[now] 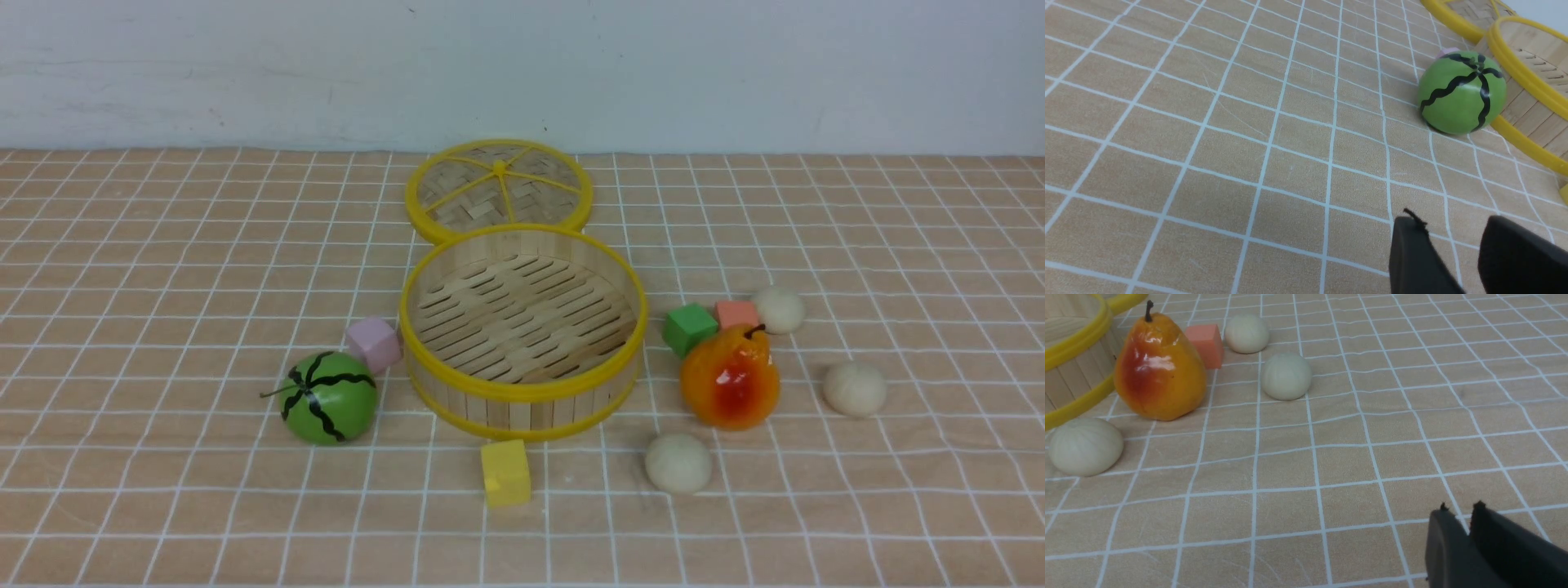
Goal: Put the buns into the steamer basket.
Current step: Use the right arm to grab a steamed stuffed bun
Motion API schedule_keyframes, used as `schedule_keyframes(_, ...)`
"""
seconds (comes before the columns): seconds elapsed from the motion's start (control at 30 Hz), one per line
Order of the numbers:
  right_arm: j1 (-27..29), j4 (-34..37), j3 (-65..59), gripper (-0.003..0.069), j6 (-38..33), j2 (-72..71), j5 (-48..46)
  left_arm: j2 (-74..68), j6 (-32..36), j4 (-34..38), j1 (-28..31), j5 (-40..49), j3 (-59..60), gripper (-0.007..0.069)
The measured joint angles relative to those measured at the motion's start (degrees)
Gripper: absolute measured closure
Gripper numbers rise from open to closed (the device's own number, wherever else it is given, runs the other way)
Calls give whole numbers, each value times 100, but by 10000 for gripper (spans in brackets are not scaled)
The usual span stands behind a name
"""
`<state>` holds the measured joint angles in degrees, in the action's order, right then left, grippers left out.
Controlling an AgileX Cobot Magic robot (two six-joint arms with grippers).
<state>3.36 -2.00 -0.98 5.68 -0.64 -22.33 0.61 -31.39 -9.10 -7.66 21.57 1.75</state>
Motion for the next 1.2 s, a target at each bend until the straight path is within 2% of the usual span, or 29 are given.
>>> schedule_keyframes(0.57,0,-29,-12,543,7,0,92,0,0,0,0,0,0,386)
schedule_keyframes(0.8,0,-106,-60,535,7,0,1029,0,0,0,0,0,0,386)
schedule_keyframes(0.9,0,-137,-60,530,13,0,1733,0,0,0,0,0,0,386)
schedule_keyframes(1.1,0,-157,-60,524,13,0,2233,0,0,0,0,0,0,386)
schedule_keyframes(1.2,0,-157,-60,520,83,0,2847,0,0,0,0,0,0,386)
